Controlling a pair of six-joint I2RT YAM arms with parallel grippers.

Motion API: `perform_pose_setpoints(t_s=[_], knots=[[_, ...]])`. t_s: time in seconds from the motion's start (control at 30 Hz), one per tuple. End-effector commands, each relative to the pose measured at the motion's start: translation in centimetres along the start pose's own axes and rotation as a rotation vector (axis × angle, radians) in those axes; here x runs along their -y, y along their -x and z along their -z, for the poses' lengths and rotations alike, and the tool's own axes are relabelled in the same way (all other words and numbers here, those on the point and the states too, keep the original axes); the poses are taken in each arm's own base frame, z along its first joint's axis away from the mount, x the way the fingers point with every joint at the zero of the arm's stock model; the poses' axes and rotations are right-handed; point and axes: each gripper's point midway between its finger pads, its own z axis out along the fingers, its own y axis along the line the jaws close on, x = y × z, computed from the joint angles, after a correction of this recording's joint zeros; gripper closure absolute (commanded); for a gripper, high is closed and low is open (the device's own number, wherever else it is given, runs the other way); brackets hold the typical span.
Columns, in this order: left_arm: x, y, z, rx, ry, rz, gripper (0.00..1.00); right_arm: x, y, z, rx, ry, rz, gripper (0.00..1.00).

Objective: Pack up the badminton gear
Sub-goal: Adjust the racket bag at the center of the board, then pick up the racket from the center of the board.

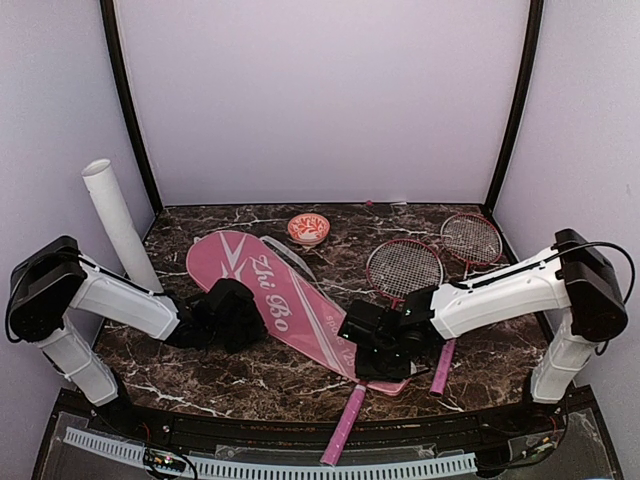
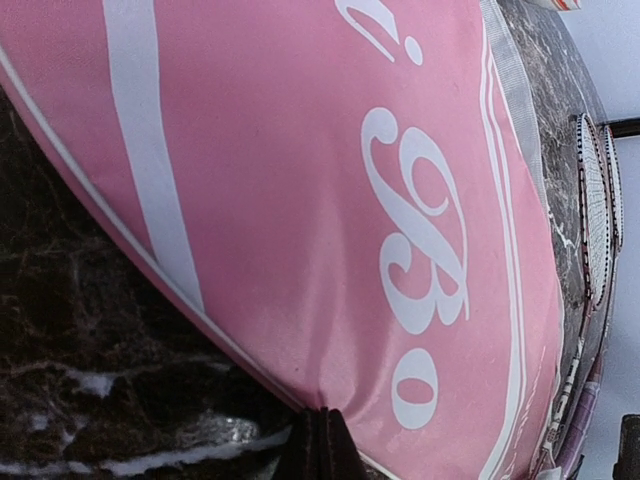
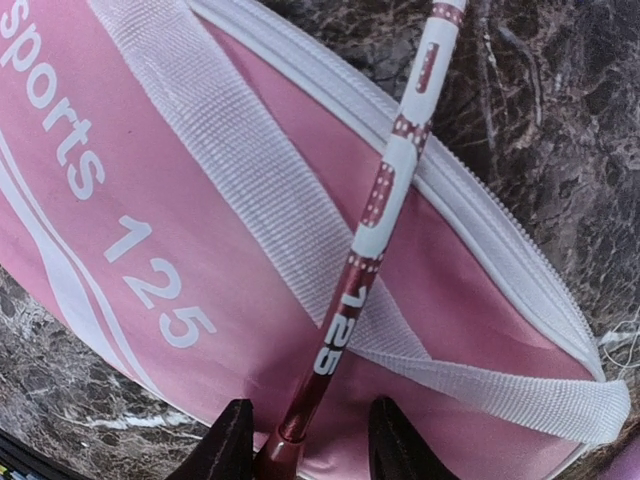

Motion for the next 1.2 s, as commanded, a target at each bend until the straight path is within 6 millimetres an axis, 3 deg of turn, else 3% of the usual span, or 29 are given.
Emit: perform_pose_setpoints(t_s=[0.0, 0.13, 0.2, 0.3, 0.6, 0.7, 0.77, 1.0, 1.17], knots=[[-3.3, 0.0, 0.9, 0.014, 0.108, -0.052, 1.00, 4.6, -0.6, 0.4, 0.003, -0.148, 0.026, 0.62], [-3.8, 0.3, 1.4, 0.027, 0.123, -0.070, 1.00, 6.1, 0.2, 1.3, 0.021, -0.146, 0.020, 0.67], [-3.9, 0.5, 1.5, 0.029, 0.122, -0.077, 1.00, 6.3, 0.2, 0.7, 0.007, -0.118, 0.000, 0.70], [-3.9, 0.3, 1.5, 0.019, 0.120, -0.084, 1.00, 5.8, 0.5, 0.7, 0.001, -0.051, -0.027, 0.71], [-3.6, 0.0, 1.3, 0.003, 0.102, -0.090, 1.00, 5.0, 0.8, -0.7, 0.000, -0.077, -0.018, 0.74], [-3.5, 0.0, 1.3, 0.001, 0.101, -0.098, 1.00, 4.8, 0.9, -0.9, 0.001, -0.079, -0.024, 0.84], [-3.4, 0.0, 1.3, 0.000, 0.100, -0.106, 1.00, 4.7, 1.1, -0.5, 0.010, -0.084, -0.026, 0.91], [-3.5, 0.1, 1.5, -0.003, 0.111, -0.142, 1.00, 5.4, 2.2, 2.6, 0.053, -0.113, -0.022, 0.99], [-4.0, 0.5, 2.1, 0.002, 0.129, -0.169, 1.00, 6.9, 2.9, 5.2, 0.089, -0.105, -0.054, 1.00]])
